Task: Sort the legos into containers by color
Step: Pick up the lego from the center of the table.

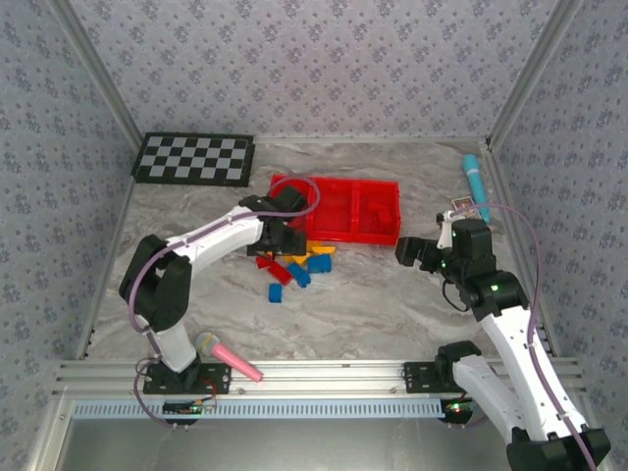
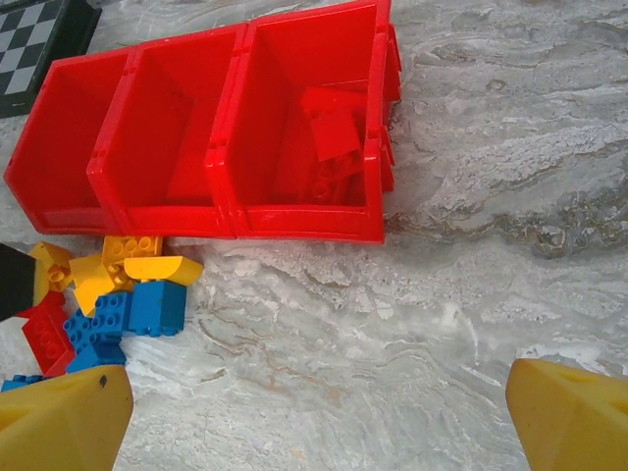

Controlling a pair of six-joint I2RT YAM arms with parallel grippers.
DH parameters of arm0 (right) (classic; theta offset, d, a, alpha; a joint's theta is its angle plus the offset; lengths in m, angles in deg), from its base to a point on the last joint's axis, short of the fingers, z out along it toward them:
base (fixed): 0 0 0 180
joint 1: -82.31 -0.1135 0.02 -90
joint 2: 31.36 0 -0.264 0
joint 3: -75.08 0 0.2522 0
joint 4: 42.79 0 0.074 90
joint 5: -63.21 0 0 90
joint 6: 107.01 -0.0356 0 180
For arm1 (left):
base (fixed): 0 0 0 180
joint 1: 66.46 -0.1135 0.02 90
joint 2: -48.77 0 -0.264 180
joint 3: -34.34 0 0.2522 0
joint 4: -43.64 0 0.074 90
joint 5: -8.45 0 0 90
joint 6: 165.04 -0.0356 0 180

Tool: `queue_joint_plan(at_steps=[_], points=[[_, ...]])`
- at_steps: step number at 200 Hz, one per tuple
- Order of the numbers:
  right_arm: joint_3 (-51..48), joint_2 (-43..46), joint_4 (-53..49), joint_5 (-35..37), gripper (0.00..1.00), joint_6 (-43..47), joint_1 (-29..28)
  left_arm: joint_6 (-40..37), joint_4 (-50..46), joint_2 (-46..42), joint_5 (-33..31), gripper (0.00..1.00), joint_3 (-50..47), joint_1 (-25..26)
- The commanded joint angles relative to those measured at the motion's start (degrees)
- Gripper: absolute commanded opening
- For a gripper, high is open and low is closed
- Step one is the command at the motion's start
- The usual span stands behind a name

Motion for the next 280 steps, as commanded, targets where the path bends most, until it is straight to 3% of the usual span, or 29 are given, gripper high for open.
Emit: queue_joint_plan(at_steps=[1,56,140,231,280], points=[[-0.1,0.1,-0.2,-1.3,1.0,1.0,0.6,5.5,-1.3,0.5,-4.1,0.95,-1.5,-0.8],[-0.5,0.3,0.4,-2.2,1.0,1.1,1.1,7.4,1.0,-0.4,-6.6,0.91,-6.0,-2.6],[-0.5,0.2,0.2,-2.5,1.0,1.1,1.9,5.5,9.1,-0.2,0.4,0.85,-11.2,-7.2],[-0.4,0.3,-0.1,-2.1,1.0,1.2,2.1,5.2,11.7,0.3,3.0,0.68,-14.1,-9.7],[-0.5,0.3,0.0,-1.8,1.0,1.1,2.2,5.4,13.4,-0.4,3.4,0.54,-15.6,-9.9]])
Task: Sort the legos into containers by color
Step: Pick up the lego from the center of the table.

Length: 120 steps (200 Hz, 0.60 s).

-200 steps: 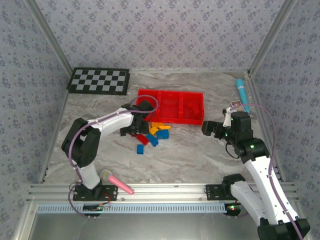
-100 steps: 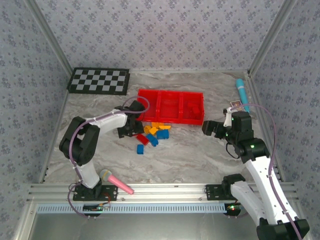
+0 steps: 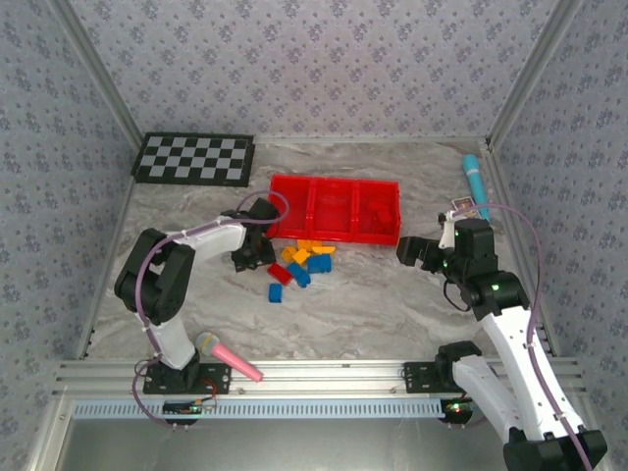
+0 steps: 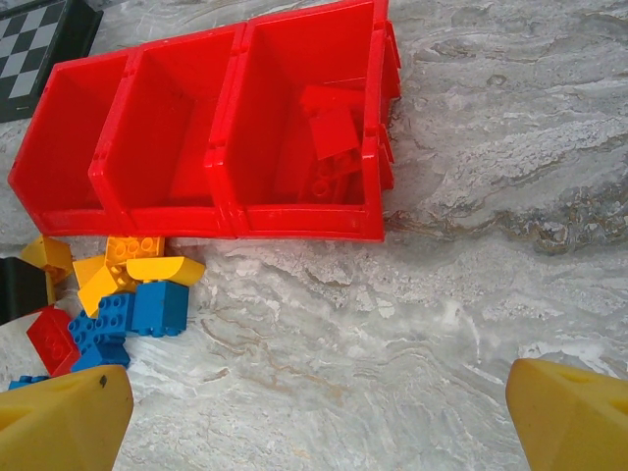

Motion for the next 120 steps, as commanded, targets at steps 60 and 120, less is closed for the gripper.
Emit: queue_joint_plan(at_steps=[60,120], points=[[-0.3,0.7,0.0,0.8,1.0,0.6,0.7,-2.3,1.6,-5.3,3.3,0.49,-1.7,0.4],[0.4,0.8,-0.1,0.5,1.0,0.3,0.9,-3.1,-0.3,-16.9,2.5,0.5,1.4,4.3]])
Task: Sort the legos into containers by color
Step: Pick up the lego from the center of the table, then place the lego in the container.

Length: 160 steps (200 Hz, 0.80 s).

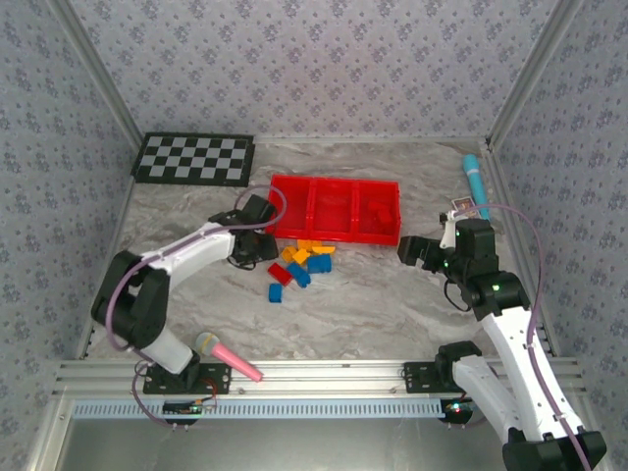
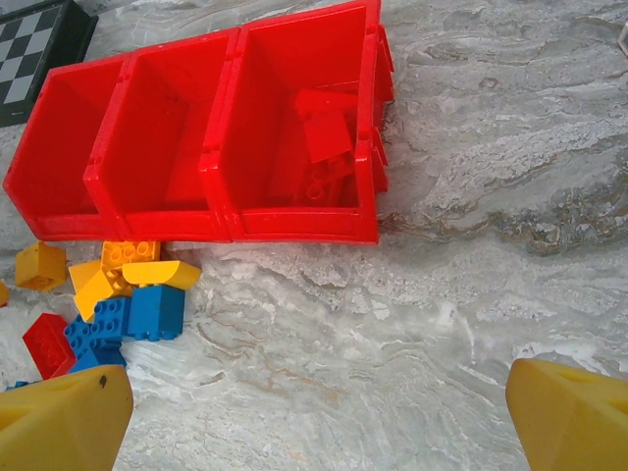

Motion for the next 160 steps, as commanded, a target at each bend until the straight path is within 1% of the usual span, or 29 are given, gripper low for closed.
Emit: queue_joint_plan(at_steps=[1,27,49,106,134,160], points=[[0.4,0.6,0.0,0.2,1.0,0.3,0.4,-1.3,-1.6,-4.2,0.6,0.5,3.4,1.5],[0.5,0.7,0.3,-0.2,1.0,-1.1,0.7,-3.1,0.2,-4.0,1.6,0.5,9.6,3.6],[0.7,1.1,-0.1,0.1,1.0,-2.0,0.8,-5.4,2.4,-0.2,3.6,0.51,16.7,5.1],[1.0,4.9,-2.4,0.5,1.0,-3.8,1.3,-11.3,3.1,18.5,8.9,0.51,38.8,9.5],[0.4,5.9,-2.7,-0.5,1.0,-5.6,2.0,-11.9,2.5,28.2,12.6,0.51,48.9,11.5],[-0.4,6.6,-2.5,-0.8,1.0,-7.4,2.6,-11.0,0.7,36.4,15.3,0.51,58.7,12.1]])
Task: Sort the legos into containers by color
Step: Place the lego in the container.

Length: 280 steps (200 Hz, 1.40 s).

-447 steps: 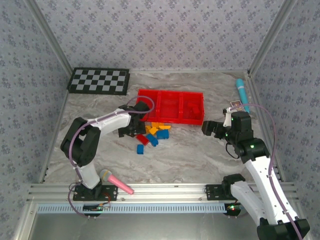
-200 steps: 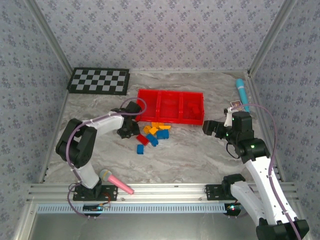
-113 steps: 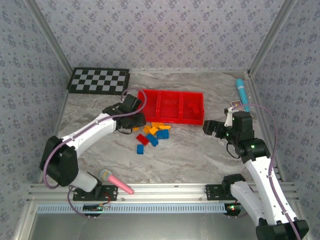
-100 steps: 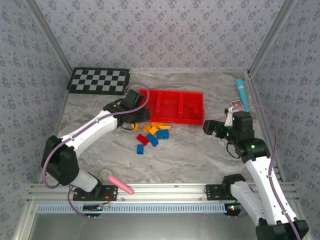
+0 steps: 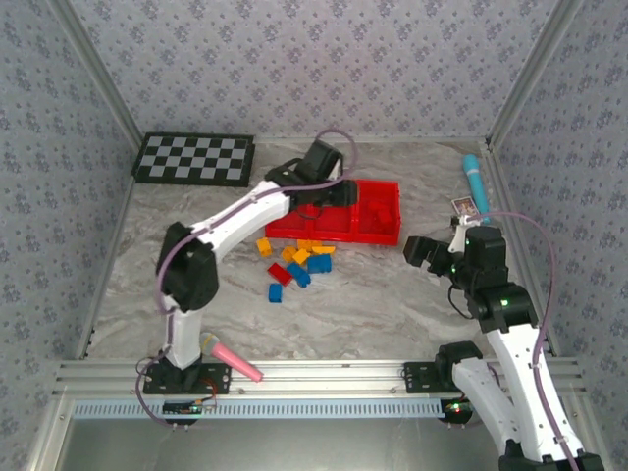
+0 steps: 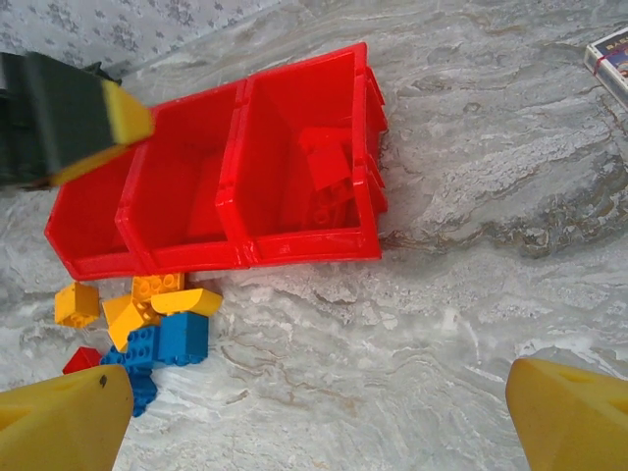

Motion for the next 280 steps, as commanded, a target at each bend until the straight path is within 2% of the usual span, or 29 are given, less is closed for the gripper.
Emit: queue_joint_plan(at_steps=[1,54,93,101,126,149,156,181,205,247,280], points=[[-0.4,0.8,-1.2,-0.7,1.0,-2.7,0.7,-0.7,-2.0,5.4,4.5,0.51,8.5,0.5],[-0.6,1.4,-2.1,-0.8,1.0,-3.0,1.8,1.5,-3.7,16.2,3.9,0.51,22.4,2.4],[-0.7,2.5,-3.2,-0.1,1.0,-2.2,2.4,2.5,-5.9,21.9,2.1,0.6,30.3,2.6],[-0.7,2.7,-3.5,-0.2,1.0,-2.1,2.5,2.4,-6.1,22.6,1.7,0.63,31.4,2.5],[-0.6,3.4,-4.6,-0.3,1.0,-1.9,2.7,1.5,-7.5,23.4,-0.2,0.87,33.8,2.5],[-0.3,4.1,-5.5,-0.2,1.0,-1.8,2.8,-0.4,-8.1,21.8,-2.0,0.99,33.6,2.5],[-0.5,4.1,-5.6,-0.3,1.0,-1.8,2.8,-1.0,-8.1,20.8,-2.2,1.0,32.7,2.6],[-0.9,3.4,-4.9,-1.6,1.0,-3.4,2.9,-3.0,-8.1,16.1,-3.7,1.0,27.7,2.6],[-0.6,1.4,-3.7,-2.0,1.0,-5.1,2.9,-4.1,-4.8,9.0,-5.0,1.0,18.4,2.6],[-0.3,-3.9,-2.2,-4.0,1.0,-8.9,2.4,-3.5,5.2,-6.8,-3.5,1.0,-5.9,0.9],[-0.5,-9.2,0.2,-4.3,1.0,-11.9,-1.6,-1.8,11.3,-20.3,-1.9,1.0,-25.8,-2.5]])
